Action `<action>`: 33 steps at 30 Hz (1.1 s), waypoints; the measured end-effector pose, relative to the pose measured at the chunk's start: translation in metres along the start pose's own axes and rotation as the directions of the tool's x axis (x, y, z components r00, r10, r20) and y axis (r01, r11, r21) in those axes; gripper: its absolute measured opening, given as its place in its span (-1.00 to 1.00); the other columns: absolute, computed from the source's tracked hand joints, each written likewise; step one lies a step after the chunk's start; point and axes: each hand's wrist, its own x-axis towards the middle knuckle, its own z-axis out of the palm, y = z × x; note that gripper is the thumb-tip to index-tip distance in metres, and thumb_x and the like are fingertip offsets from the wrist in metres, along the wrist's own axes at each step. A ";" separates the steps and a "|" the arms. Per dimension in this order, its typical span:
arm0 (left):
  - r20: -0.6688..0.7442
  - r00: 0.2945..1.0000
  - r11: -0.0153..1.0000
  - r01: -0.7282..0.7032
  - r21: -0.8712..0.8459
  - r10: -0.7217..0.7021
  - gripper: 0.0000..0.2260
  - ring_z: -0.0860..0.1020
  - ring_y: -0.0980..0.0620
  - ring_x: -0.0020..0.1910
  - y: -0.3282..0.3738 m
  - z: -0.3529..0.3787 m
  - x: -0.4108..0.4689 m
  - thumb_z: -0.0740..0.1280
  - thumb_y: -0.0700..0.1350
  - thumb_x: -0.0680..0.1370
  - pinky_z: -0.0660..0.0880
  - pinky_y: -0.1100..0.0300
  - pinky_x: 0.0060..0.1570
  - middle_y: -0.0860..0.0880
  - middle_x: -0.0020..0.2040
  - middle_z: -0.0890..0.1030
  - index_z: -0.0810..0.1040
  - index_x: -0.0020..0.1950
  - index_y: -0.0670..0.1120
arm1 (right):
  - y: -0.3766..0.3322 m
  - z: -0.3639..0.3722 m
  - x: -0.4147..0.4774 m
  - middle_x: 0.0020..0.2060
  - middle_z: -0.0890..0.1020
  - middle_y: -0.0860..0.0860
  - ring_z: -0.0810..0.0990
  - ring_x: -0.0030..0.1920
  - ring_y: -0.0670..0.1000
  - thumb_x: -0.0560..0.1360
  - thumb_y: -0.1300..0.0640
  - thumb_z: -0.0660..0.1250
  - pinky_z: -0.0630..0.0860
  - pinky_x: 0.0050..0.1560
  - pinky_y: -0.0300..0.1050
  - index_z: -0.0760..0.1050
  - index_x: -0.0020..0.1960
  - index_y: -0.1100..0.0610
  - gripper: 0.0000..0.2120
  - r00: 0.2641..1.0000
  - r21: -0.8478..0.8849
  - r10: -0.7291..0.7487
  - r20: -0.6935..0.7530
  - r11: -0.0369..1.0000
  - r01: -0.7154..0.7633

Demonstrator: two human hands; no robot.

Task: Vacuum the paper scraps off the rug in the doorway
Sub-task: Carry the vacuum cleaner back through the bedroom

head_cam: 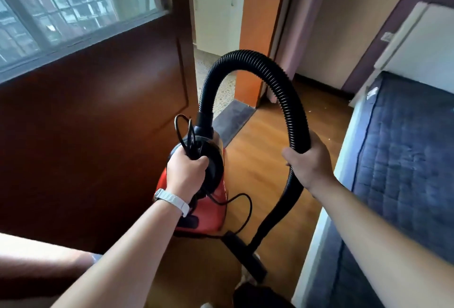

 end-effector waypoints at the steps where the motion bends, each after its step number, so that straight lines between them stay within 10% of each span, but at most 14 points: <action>1: 0.020 1.000 1.000 -0.006 0.006 0.006 -0.89 0.64 -0.01 -0.18 0.005 0.012 0.009 0.34 -0.16 0.39 0.63 0.00 -0.09 0.02 -0.19 0.66 0.57 -0.12 0.00 | 0.004 -0.002 0.011 -0.29 0.52 0.08 0.59 -0.19 0.29 0.40 0.24 0.41 0.57 -0.23 0.08 0.43 -0.10 0.13 -0.83 1.000 0.013 0.010 -0.025 1.000 -0.009; 33: 0.398 0.908 0.984 -0.167 0.057 0.131 -0.95 0.50 0.02 -0.49 0.226 0.387 0.306 0.33 -0.22 0.38 0.38 0.17 -0.48 -0.02 -0.43 0.54 0.49 -0.25 -0.10 | 0.088 -0.124 0.449 -0.23 0.61 0.18 0.56 -0.28 0.13 0.40 0.19 0.38 0.45 -0.34 -0.12 0.41 -0.18 0.00 -0.83 0.939 0.002 0.174 -0.296 0.983 -0.181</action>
